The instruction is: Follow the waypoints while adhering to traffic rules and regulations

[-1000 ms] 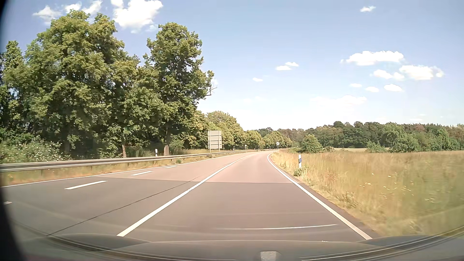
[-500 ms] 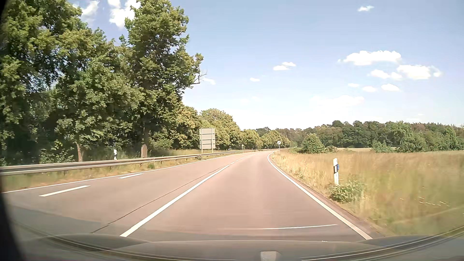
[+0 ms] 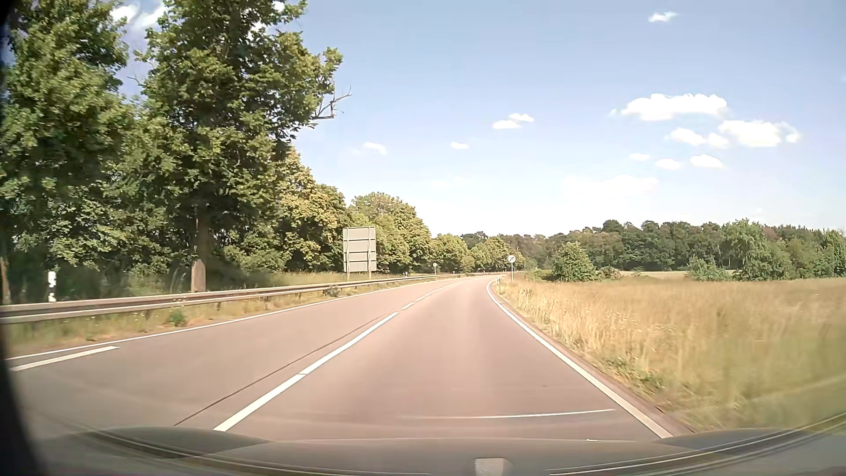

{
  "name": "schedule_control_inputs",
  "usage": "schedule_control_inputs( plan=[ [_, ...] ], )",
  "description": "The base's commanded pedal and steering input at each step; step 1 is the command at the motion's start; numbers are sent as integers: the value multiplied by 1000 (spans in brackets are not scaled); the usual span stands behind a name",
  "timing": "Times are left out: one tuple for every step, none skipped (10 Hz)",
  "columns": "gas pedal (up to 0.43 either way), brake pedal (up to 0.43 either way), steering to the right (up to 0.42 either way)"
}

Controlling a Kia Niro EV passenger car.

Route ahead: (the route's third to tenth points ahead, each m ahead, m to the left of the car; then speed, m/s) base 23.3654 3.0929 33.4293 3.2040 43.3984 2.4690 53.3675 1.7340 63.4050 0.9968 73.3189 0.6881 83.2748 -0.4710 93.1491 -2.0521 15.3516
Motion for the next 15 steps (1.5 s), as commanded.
schedule_control_inputs(
  plan=[
    [189,30,7],
    [197,30,8],
    [197,30,8],
    [197,30,8],
    [197,30,7],
    [209,30,8],
    [209,30,8],
    [220,30,7],
    [220,30,8],
    [220,30,7],
    [220,30,8],
    [220,30,8],
    [228,30,8],
    [228,30,7],
    [228,30,7]
  ],
)
